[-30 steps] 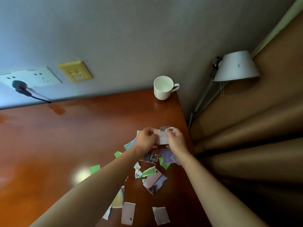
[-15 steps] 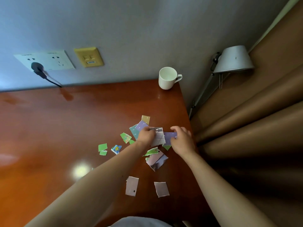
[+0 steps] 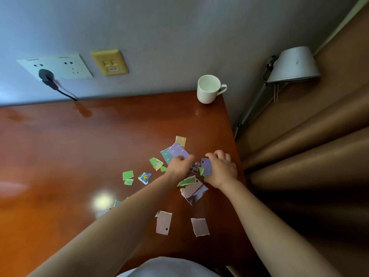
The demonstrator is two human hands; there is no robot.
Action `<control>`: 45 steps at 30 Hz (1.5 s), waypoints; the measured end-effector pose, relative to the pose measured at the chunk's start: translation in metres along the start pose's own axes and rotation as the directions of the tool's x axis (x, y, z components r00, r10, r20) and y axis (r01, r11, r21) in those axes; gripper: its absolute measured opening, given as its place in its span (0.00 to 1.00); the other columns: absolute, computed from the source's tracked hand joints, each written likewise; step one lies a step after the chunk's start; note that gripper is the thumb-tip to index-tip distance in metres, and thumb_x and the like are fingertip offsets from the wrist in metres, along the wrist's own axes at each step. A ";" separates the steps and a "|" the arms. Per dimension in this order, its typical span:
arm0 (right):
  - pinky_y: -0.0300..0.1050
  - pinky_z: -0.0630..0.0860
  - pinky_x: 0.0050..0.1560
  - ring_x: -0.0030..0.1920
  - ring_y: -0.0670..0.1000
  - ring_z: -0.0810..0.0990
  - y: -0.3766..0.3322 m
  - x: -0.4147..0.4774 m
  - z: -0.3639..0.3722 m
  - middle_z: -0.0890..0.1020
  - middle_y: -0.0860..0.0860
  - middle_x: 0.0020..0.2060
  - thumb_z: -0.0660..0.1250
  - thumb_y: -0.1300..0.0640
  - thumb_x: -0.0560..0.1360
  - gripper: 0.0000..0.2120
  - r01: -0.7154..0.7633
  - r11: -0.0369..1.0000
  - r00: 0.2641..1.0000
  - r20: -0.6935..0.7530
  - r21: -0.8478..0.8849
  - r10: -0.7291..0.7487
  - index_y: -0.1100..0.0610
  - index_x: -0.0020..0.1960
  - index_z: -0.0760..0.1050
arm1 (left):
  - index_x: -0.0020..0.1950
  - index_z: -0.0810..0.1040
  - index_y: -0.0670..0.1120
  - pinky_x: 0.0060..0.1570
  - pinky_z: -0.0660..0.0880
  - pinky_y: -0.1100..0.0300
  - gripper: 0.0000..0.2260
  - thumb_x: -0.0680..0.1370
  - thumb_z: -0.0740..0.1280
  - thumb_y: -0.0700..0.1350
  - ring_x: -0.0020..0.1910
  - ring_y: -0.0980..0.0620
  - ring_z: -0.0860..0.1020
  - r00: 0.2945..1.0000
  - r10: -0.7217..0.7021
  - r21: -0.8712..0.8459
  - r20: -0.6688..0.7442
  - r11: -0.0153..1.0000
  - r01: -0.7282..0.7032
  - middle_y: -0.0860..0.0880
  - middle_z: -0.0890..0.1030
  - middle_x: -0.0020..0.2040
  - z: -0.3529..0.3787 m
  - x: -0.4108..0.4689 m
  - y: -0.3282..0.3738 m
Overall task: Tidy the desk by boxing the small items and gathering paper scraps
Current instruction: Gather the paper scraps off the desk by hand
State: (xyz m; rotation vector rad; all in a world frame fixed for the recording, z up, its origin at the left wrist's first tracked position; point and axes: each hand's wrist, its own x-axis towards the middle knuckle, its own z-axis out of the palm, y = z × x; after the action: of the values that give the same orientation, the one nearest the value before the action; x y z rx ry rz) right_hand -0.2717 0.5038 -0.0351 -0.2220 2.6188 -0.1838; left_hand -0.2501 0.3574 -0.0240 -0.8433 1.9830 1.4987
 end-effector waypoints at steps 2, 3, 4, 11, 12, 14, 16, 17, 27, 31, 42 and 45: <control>0.49 0.71 0.55 0.65 0.56 0.63 0.000 0.001 -0.001 0.65 0.51 0.65 0.74 0.52 0.69 0.29 -0.024 0.999 1.000 0.005 0.036 0.024 0.47 0.67 0.66 | 0.41 0.71 0.46 0.35 0.68 0.59 0.11 0.75 0.67 0.52 0.34 0.51 0.72 0.999 0.050 0.187 0.014 0.981 -0.052 0.48 0.75 0.35 0.000 0.006 -0.008; 0.47 0.72 0.50 0.64 0.55 0.64 0.000 0.001 0.000 0.65 0.51 0.64 0.75 0.54 0.69 0.26 -0.048 0.996 0.999 0.013 0.077 0.047 0.48 0.63 0.67 | 0.42 0.71 0.47 0.35 0.69 0.58 0.11 0.74 0.68 0.53 0.36 0.51 0.73 0.997 0.070 0.299 0.031 0.951 -0.076 0.49 0.76 0.37 -0.001 0.008 -0.011; 0.45 0.72 0.46 0.62 0.54 0.65 0.000 0.000 0.001 0.65 0.50 0.62 0.75 0.56 0.68 0.23 -0.072 0.991 0.997 0.019 0.116 0.070 0.48 0.58 0.68 | 0.43 0.71 0.48 0.36 0.71 0.57 0.11 0.73 0.69 0.53 0.38 0.50 0.75 0.994 0.091 0.403 0.057 0.909 -0.106 0.49 0.77 0.40 -0.001 0.008 -0.014; 0.41 0.70 0.42 0.62 0.55 0.68 -0.004 0.000 0.007 0.64 0.52 0.63 0.76 0.61 0.69 0.22 -0.154 0.974 0.988 0.003 0.166 0.155 0.50 0.58 0.69 | 0.67 0.64 0.48 0.40 0.75 0.56 0.39 0.64 0.75 0.64 0.52 0.47 0.77 0.939 0.281 0.879 0.201 0.372 -0.299 0.49 0.73 0.59 0.003 -0.001 -0.027; 0.41 0.71 0.42 0.63 0.56 0.68 -0.004 0.000 0.007 0.64 0.53 0.64 0.76 0.60 0.69 0.26 -0.165 0.972 0.986 -0.003 0.169 0.168 0.51 0.62 0.67 | 0.67 0.64 0.48 0.39 0.74 0.55 0.39 0.64 0.76 0.63 0.51 0.46 0.77 0.932 0.297 0.893 0.207 0.333 -0.304 0.48 0.72 0.59 0.004 -0.002 -0.028; 0.44 0.73 0.45 0.63 0.57 0.69 -0.002 0.000 0.008 0.66 0.54 0.65 0.77 0.58 0.68 0.30 -0.188 0.966 0.982 -0.002 0.176 0.191 0.52 0.65 0.66 | 0.66 0.65 0.48 0.39 0.74 0.55 0.36 0.66 0.77 0.59 0.52 0.45 0.78 0.923 0.316 0.899 0.222 0.299 -0.319 0.47 0.71 0.60 0.004 -0.002 -0.030; 0.47 0.76 0.48 0.62 0.57 0.72 -0.001 -0.001 0.010 0.70 0.54 0.63 0.77 0.55 0.68 0.28 -0.192 0.965 0.981 0.003 0.179 0.195 0.53 0.63 0.68 | 0.67 0.67 0.50 0.41 0.75 0.55 0.32 0.68 0.76 0.56 0.54 0.45 0.77 0.911 0.326 0.887 0.254 0.297 -0.354 0.47 0.71 0.61 0.005 -0.003 -0.031; 0.48 0.77 0.48 0.61 0.57 0.73 -0.001 -0.001 0.011 0.73 0.54 0.62 0.76 0.54 0.69 0.25 -0.192 0.966 0.981 0.003 0.172 0.195 0.53 0.62 0.69 | 0.66 0.68 0.50 0.41 0.74 0.55 0.30 0.69 0.76 0.55 0.55 0.45 0.77 0.905 0.331 0.879 0.268 0.300 -0.370 0.47 0.72 0.62 0.005 -0.004 -0.031; 0.49 0.76 0.53 0.61 0.57 0.75 0.000 -0.017 0.022 0.76 0.54 0.62 0.69 0.52 0.76 0.20 -0.159 0.970 0.984 -0.050 0.183 0.171 0.55 0.66 0.72 | 0.52 0.75 0.49 0.37 0.68 0.59 0.13 0.73 0.70 0.54 0.47 0.46 0.78 0.890 0.400 0.869 0.221 0.333 -0.365 0.49 0.78 0.52 0.007 -0.004 -0.039; 0.45 0.74 0.48 0.59 0.58 0.78 -0.004 -0.022 0.027 0.79 0.54 0.60 0.70 0.54 0.75 0.17 -0.195 0.914 0.977 -0.012 0.355 0.213 0.56 0.62 0.73 | 0.52 0.75 0.51 0.38 0.70 0.59 0.12 0.76 0.64 0.57 0.47 0.47 0.79 0.904 0.401 0.820 0.148 0.462 -0.339 0.51 0.81 0.47 0.004 -0.003 -0.046; 0.44 0.74 0.37 0.39 0.54 0.80 -0.039 0.003 0.008 0.82 0.55 0.39 0.73 0.61 0.68 0.06 -0.151 0.543 0.971 0.019 0.826 0.240 0.59 0.44 0.79 | 0.30 0.73 0.47 0.31 0.70 0.58 0.18 0.76 0.64 0.56 0.24 0.51 0.71 0.980 0.168 0.161 -0.106 0.975 -0.150 0.52 0.75 0.24 -0.046 0.007 -0.039; 0.43 0.70 0.35 0.35 0.52 0.76 -0.050 0.015 0.004 0.81 0.54 0.36 0.72 0.60 0.69 0.05 -0.115 0.578 0.978 -0.010 0.808 0.208 0.60 0.42 0.78 | 0.31 0.71 0.47 0.33 0.69 0.59 0.17 0.76 0.63 0.56 0.28 0.49 0.72 0.972 0.159 0.199 -0.174 0.972 -0.124 0.51 0.75 0.27 -0.064 0.013 -0.037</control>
State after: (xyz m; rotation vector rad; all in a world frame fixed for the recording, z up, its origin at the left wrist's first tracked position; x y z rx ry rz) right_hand -0.2764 0.4513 -0.0373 0.3644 2.3376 -1.3152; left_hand -0.2335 0.2864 -0.0407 -0.8030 2.3270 1.3213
